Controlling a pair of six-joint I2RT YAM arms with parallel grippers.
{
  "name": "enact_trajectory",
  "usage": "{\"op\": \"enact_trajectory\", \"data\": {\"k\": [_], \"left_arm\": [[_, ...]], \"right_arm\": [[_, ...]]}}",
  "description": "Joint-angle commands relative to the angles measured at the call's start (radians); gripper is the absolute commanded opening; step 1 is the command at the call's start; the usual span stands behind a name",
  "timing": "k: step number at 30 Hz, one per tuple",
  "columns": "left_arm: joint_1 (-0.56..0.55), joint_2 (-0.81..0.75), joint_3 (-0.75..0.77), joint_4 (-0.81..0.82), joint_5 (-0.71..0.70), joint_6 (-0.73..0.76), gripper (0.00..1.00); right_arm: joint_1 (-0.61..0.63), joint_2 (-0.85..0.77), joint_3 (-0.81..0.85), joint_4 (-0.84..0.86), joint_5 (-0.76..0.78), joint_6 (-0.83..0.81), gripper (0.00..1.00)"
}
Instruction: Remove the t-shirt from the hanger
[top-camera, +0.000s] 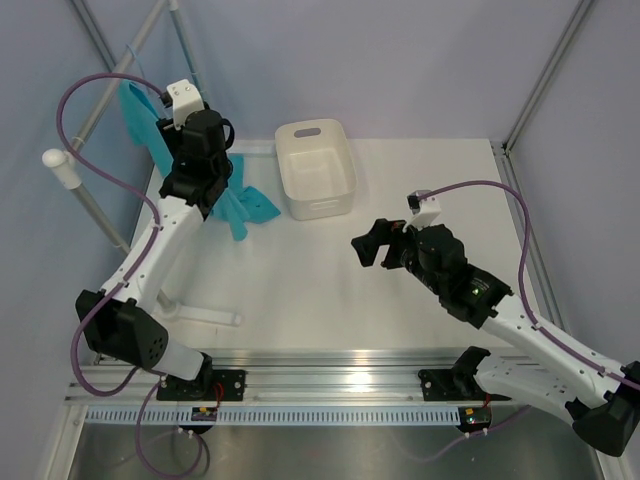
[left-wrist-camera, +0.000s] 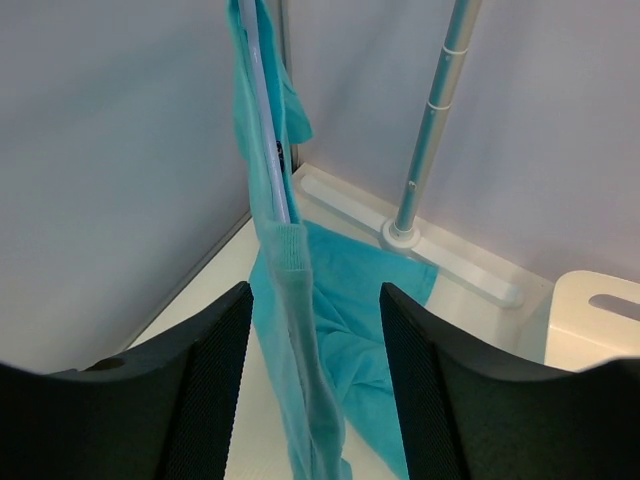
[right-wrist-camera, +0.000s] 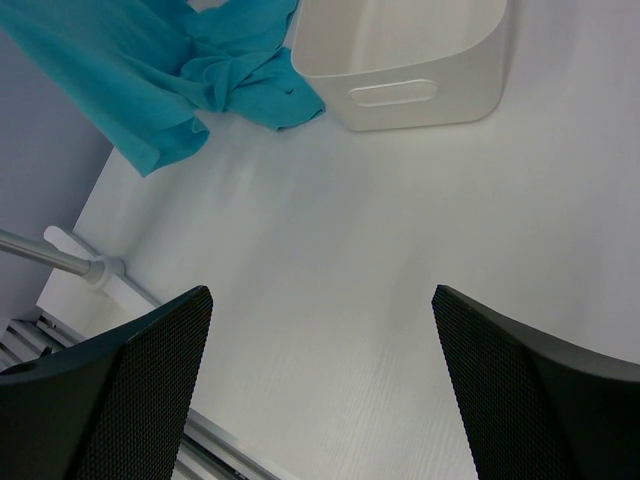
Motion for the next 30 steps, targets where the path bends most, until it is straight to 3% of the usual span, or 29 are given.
{"op": "enact_trajectory", "data": {"k": [1, 7, 14, 20, 23, 24, 26, 30], "left_arm": [[0.004, 0.049, 0.033, 0.052, -0.042, 0.013, 0.59], [0.005, 0.061, 0.047, 0.057, -0.071, 0.038, 0.60], [0.010, 0.066, 0.048, 0.060, -0.092, 0.053, 0.49], [0.015, 0.080, 0.041, 0.060, -0.092, 0.047, 0.48], [0.024, 0.089, 0.045, 0.058, -0.091, 0.048, 0.34], [0.024, 0.087, 0.045, 0.058, -0.092, 0.050, 0.19], [0.024, 0.089, 0.051, 0.060, -0.100, 0.055, 0.02], [0.024, 0.077, 0.074, 0.054, -0.117, 0.074, 0.00]], "right_arm": [[0.007, -0.002, 0.047, 0.004, -0.004, -0.021, 0.99], [0.007, 0.003, 0.051, 0.001, 0.002, -0.026, 0.99], [0.007, 0.005, 0.051, -0.003, 0.011, -0.029, 1.00], [0.007, 0.000, 0.051, -0.005, 0.021, -0.032, 1.00], [0.007, 0.005, 0.051, -0.003, 0.024, -0.030, 1.00], [0.007, 0.005, 0.052, -0.003, 0.022, -0.030, 0.99], [0.009, 0.008, 0.054, -0.003, 0.024, -0.030, 1.00], [0.007, 0.015, 0.057, -0.006, 0.019, -0.032, 1.00]]}}
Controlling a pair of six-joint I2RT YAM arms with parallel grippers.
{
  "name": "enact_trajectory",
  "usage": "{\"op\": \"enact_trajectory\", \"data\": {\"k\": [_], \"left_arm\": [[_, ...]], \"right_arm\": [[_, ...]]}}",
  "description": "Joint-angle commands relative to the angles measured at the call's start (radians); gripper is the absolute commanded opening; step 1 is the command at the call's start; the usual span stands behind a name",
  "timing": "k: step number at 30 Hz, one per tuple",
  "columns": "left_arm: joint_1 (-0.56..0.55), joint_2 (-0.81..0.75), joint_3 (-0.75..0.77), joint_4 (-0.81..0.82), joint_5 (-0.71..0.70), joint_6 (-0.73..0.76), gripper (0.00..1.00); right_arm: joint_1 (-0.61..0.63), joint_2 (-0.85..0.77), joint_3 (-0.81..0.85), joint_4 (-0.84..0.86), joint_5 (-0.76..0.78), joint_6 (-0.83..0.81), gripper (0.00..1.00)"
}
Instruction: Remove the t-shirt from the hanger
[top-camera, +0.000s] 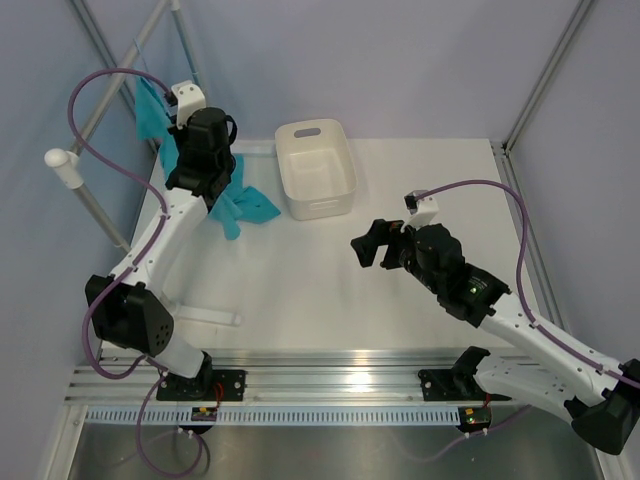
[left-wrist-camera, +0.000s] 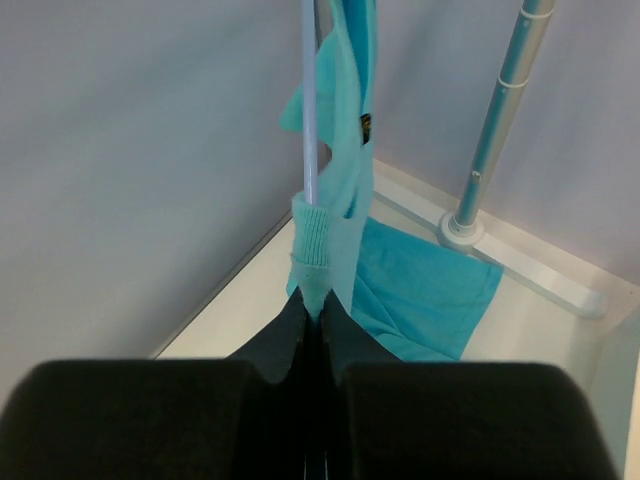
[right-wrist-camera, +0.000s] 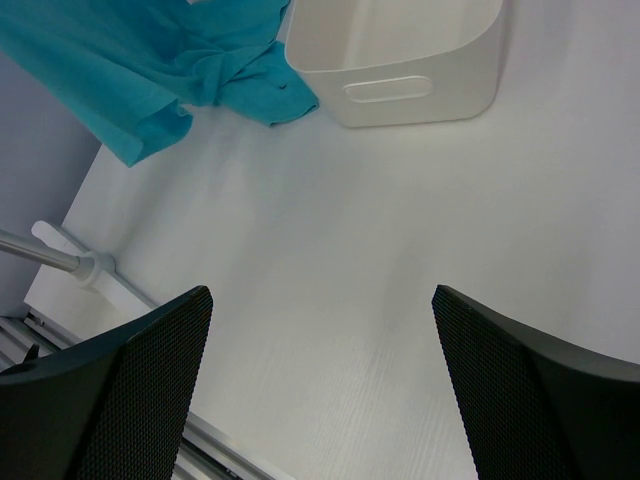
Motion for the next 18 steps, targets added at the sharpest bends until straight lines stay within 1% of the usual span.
{"op": "enact_trajectory", "data": {"k": [1, 12, 18], "left_arm": [[-0.002, -0.015, 0.073, 0.040, -0.036, 0.022, 0.00], [-0.002, -0.125, 0.096, 0.036, -0.036, 0.056, 0.00], [-0.003, -0.178, 0.094, 0.020, 0.025, 0.030, 0.00]], "right_arm": [[0.006, 0.006, 0.052, -0.001, 0.014, -0.019, 1.00], [0.007, 0.003, 0.049, 0.002, 0.014, -0.020, 0.99], [0.007, 0.009, 0.051, 0.000, 0.014, -0.025, 0.99]]}}
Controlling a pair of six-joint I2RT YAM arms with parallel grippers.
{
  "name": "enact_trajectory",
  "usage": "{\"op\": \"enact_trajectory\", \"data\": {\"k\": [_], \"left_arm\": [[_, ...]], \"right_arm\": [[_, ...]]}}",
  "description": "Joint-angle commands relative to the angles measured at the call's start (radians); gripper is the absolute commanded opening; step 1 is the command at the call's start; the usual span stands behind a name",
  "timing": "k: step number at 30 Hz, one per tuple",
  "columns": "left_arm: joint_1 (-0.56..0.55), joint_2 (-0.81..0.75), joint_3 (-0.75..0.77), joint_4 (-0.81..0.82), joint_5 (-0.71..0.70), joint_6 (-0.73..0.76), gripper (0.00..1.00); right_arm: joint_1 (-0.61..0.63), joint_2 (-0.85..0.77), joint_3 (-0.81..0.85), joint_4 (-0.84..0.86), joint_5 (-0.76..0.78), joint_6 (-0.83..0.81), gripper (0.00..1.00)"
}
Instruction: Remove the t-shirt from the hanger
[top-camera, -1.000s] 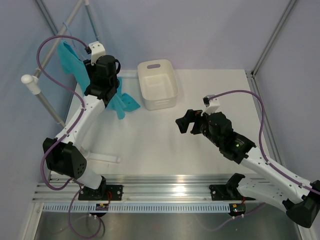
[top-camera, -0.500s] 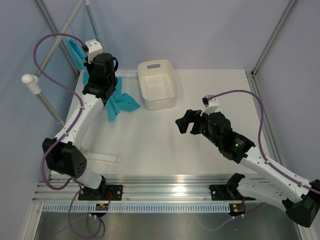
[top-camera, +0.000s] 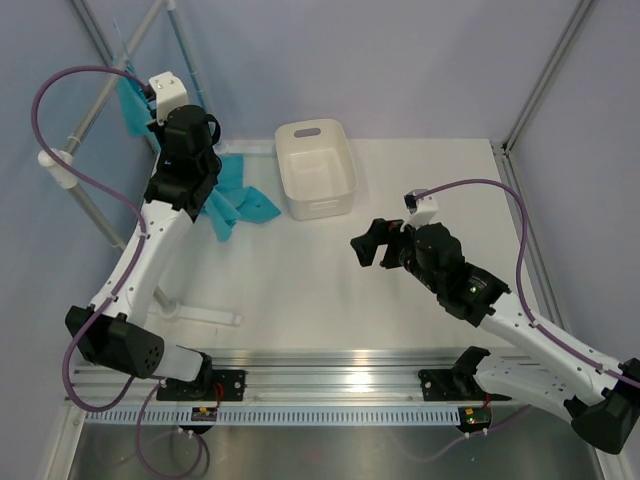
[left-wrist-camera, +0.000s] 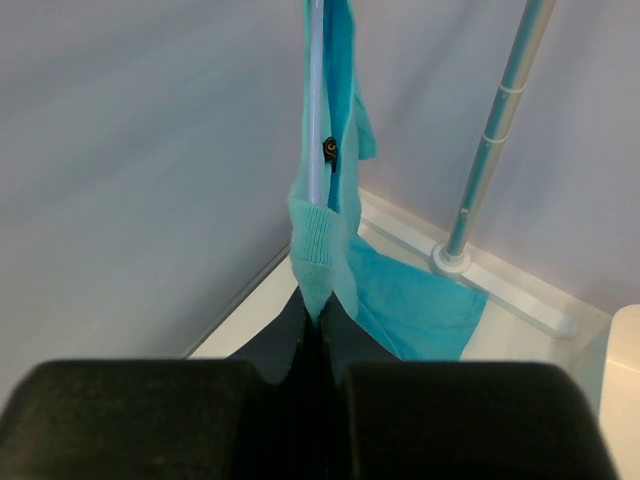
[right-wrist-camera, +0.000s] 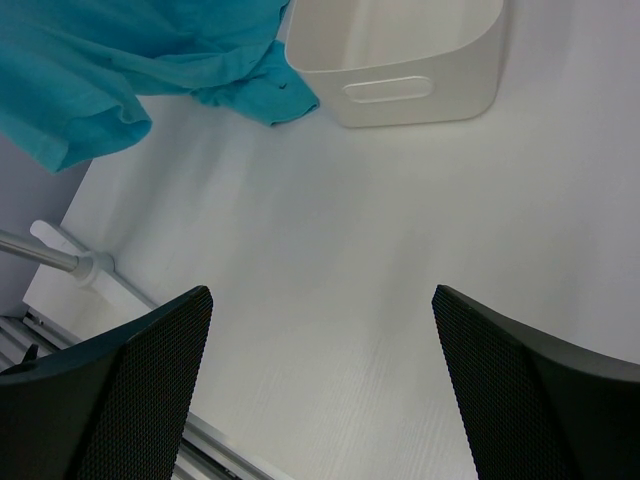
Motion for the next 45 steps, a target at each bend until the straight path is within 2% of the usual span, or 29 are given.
{"op": "enact_trajectory", "data": {"k": [1, 4, 9, 14, 21, 27, 30, 36, 41, 44, 45], "left_arm": [[-0.002, -0.066, 0.068, 0.029, 0.028, -0.022, 0.00], [-0.002, -0.092, 0.061, -0.011, 0.123, -0.060, 0.00], [-0.008, -0.152, 0.034, -0.045, 0.185, -0.058, 0.00], [-0.008, -0.227, -0.030, -0.081, 0.335, -0.071, 0.00], [-0.008, -0.316, -0.081, -0.189, 0.393, -0.098, 0.00], [-0.008, -0.391, -0.114, -0.344, 0.654, -0.149, 0.00], [-0.009, -0.463, -0.180, -0.353, 0.968, -0.155, 0.00], [-0.009, -0.589, -0.265, -0.376, 1.235, -0.160, 0.00], [-0.015, -0.635, -0.283, -0.401, 1.334, -0.127, 0.00], [-0.015, -0.638, -0.272, -0.399, 1.484, -0.141, 0.00], [-0.015, -0.628, -0.271, -0.398, 1.589, -0.152, 0.00]], "right_arm": [[0.007, 0.005, 0.046, 0.002, 0.015, -0.022, 0.99], [0.007, 0.010, 0.049, 0.003, 0.011, -0.024, 1.00], [0.007, 0.012, 0.046, 0.006, -0.009, -0.038, 0.99], [0.007, 0.004, 0.040, 0.015, -0.017, -0.039, 1.00], [0.007, -0.005, 0.040, 0.016, -0.043, -0.036, 0.99], [0.007, -0.028, 0.017, 0.048, -0.090, -0.047, 1.00], [0.007, -0.041, -0.022, 0.145, -0.194, -0.032, 0.99], [0.007, -0.109, -0.066, 0.303, -0.327, -0.080, 1.00], [0.007, -0.191, 0.052, 0.263, -0.471, -0.165, 1.00], [0.007, -0.202, 0.121, 0.230, -0.590, -0.241, 0.99], [0.009, -0.202, 0.134, 0.231, -0.618, -0.260, 0.99]]}}
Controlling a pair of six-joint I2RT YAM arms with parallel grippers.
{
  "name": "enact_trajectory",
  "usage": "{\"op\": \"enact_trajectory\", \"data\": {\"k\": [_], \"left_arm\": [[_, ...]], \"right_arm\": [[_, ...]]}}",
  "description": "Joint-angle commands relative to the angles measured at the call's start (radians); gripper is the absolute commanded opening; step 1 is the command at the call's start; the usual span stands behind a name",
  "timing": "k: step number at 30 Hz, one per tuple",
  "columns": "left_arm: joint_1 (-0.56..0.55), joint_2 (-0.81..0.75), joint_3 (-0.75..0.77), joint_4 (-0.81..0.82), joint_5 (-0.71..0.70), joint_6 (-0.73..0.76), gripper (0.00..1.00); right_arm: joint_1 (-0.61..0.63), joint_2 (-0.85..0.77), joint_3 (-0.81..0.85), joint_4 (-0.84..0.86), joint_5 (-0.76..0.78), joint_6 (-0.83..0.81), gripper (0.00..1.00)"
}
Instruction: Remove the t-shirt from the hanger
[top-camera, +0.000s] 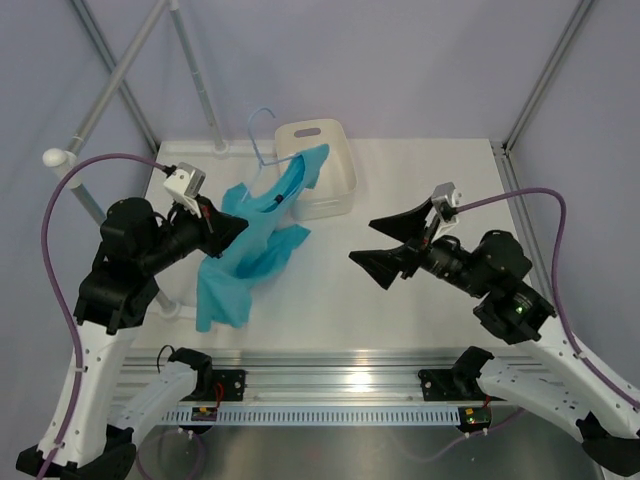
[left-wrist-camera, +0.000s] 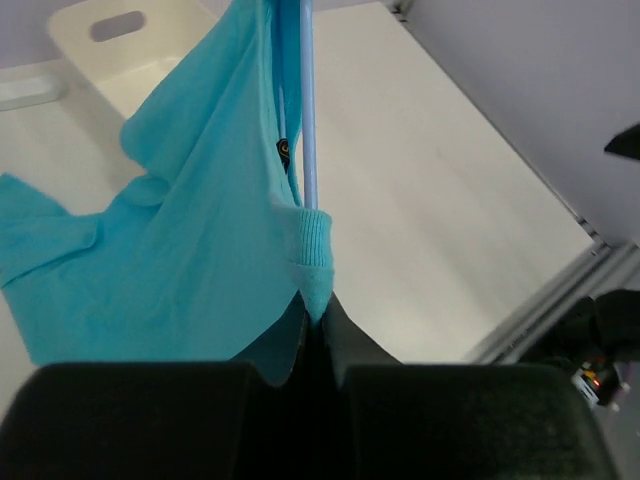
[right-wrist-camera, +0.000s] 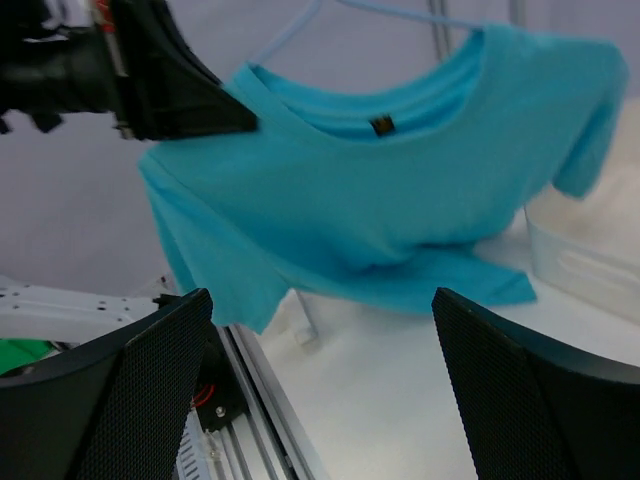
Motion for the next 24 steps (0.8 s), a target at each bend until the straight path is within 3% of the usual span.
{"op": "enact_trajectory", "data": {"k": [1, 3, 8, 14, 24], "left_arm": [[-0.006, 0.005, 0.016, 0.078, 0.319, -0.029, 0.00], [-0.007, 0.005, 0.019, 0.082, 0.419, -0.049, 0.00], [-0.011, -0.078, 0.049, 0.067, 0.431, -0.052, 0.00], [-0.011, -0.094, 0.081, 0.064, 0.583, -0.104, 0.00], [-0.012, -0.122, -0.049, 0.322, 0.686, -0.250, 0.00]], "right_arm": [[0.007, -0.019, 0.108, 0.030, -0.199, -0.120, 1.00], [0.007, -0.016, 0.143, -0.017, -0.227, -0.130, 1.00], [0.007, 0.047, 0.309, -0.219, -0.335, -0.192, 0.98], [0.007, 0.072, 0.429, -0.340, -0.367, -0.260, 0.98], [0.007, 0.113, 0.455, -0.398, -0.284, -0.443, 0.98]]}}
